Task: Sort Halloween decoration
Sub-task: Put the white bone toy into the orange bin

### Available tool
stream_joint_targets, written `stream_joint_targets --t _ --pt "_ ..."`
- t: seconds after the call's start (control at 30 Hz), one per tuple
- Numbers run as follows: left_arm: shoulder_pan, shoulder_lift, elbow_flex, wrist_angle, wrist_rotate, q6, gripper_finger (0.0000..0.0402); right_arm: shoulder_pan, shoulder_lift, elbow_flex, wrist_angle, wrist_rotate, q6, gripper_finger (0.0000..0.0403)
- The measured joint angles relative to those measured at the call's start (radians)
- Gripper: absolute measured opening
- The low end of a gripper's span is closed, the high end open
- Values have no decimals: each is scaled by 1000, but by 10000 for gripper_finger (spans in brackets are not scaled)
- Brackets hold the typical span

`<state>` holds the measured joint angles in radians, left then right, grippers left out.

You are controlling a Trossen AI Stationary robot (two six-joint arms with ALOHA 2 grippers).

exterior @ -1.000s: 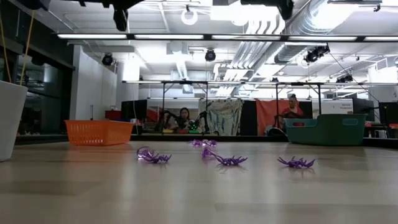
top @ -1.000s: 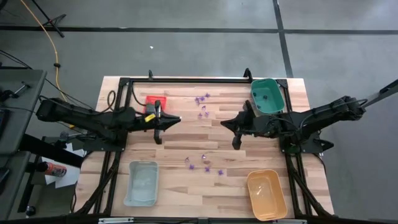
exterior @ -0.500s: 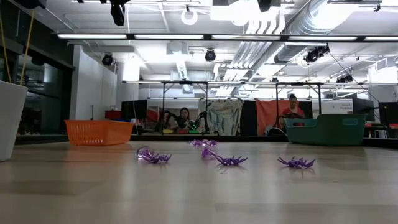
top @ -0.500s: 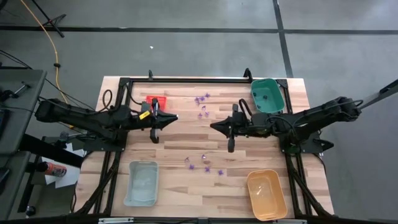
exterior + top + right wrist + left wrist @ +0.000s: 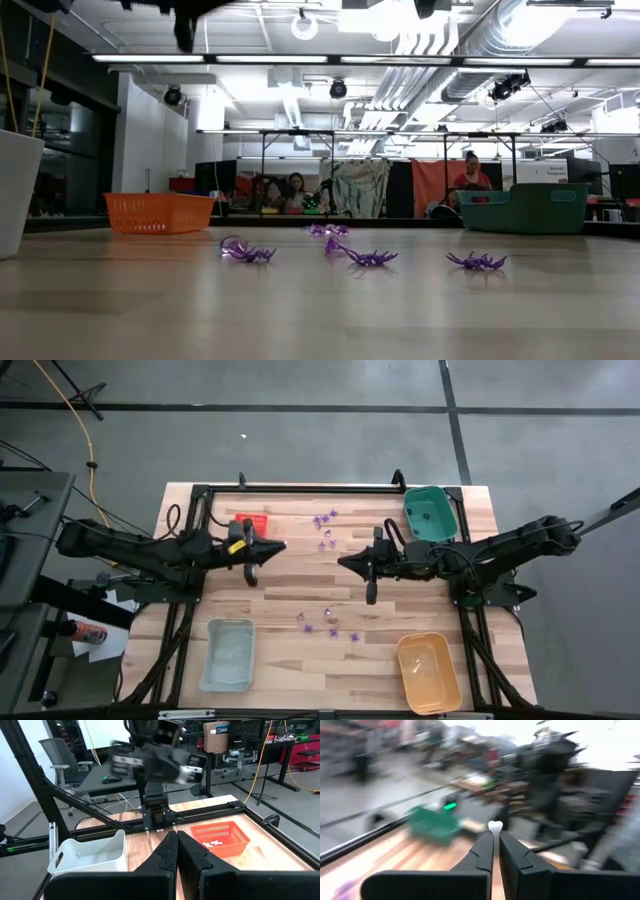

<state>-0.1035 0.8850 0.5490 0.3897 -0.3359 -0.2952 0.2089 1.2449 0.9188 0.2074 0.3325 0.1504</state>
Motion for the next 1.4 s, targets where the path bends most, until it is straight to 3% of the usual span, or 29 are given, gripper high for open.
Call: stream_joint_targets --t 0.13,0.33,0.47,0.6,0.77,1.13,1.4 --pt "93 -12 71 -300 -170 -112 1 -16 0 0 -11 0 6 0" --pt "375 16 234 -864 -145 -163 1 -46 0 0 -21 2 50 0" --pt "577 61 257 -1050 -99 -117 1 -66 0 0 -37 1 79 0" --pt "722 117 207 -1085 45 -135 1 -79 0 0 -47 2 105 0" --pt "769 196 131 -1035 176 -173 1 -80 0 0 -49 0 112 0" --pt "735 338 49 -998 205 -228 1 -80 0 0 -53 0 121 0" --pt "704 347 49 -943 208 -228 1 -80 0 0 -54 0 122 0"
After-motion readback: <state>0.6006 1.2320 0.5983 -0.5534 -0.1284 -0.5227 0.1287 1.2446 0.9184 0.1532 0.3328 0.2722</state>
